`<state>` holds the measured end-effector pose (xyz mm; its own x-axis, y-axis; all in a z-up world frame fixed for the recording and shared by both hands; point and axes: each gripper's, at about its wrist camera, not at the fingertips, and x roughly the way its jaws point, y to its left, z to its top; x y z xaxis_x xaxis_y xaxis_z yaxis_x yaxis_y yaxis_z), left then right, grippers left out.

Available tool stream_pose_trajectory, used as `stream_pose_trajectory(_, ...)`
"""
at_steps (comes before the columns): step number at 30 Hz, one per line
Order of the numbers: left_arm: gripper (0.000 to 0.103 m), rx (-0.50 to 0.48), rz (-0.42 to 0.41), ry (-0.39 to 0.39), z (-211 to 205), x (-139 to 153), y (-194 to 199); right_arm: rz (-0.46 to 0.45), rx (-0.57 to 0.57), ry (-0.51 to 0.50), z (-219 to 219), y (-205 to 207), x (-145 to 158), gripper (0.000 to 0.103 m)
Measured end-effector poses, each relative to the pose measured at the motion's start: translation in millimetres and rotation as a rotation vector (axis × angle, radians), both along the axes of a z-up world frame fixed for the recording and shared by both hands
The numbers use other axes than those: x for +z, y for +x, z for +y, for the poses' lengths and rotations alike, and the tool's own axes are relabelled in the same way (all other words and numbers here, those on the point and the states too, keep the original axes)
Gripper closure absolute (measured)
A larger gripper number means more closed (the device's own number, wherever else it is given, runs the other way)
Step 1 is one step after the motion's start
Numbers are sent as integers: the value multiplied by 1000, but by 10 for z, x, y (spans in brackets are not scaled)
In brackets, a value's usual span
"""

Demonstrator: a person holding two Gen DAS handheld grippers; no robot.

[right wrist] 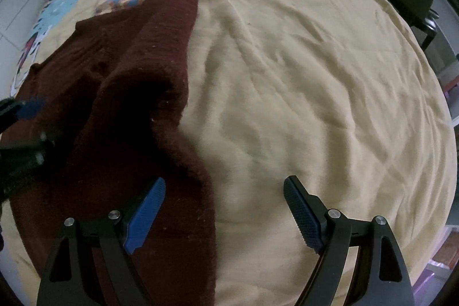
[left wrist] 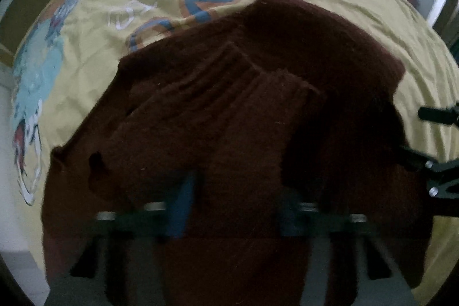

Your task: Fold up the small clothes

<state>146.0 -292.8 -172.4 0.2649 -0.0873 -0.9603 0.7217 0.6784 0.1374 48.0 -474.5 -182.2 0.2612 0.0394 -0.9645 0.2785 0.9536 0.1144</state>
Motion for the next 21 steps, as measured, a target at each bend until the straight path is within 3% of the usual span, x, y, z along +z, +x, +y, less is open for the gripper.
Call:
stream_pose_trajectory(1,88,17,-2,-5,30,21,46,0,1,-1,3,17,-5,18)
stream_pose_trajectory(2,89,34,-12,-33,94,77,102,-1,3,-3,6,22,1,18)
stream_pose_trajectory(11,90,251,-86,-231,915,590,391,-21,45,-18,111,320,68,18)
stream_pose_trajectory(15,90,346,-98,-260,1253,652,393,-35,68,1,183,484,133,19)
stream_pose_trajectory(16,90,378,-97,-267,1372,634,420,-31,70,5,205,530,141,25)
stream_pose_trajectory(19,90,457,-107,-289,1674,658,362,-7,74,-2,262,592,121,81)
stream_pose_trajectory(21,90,496,-121,-298,1851,712,252,2,85,-2,309,603,88,84)
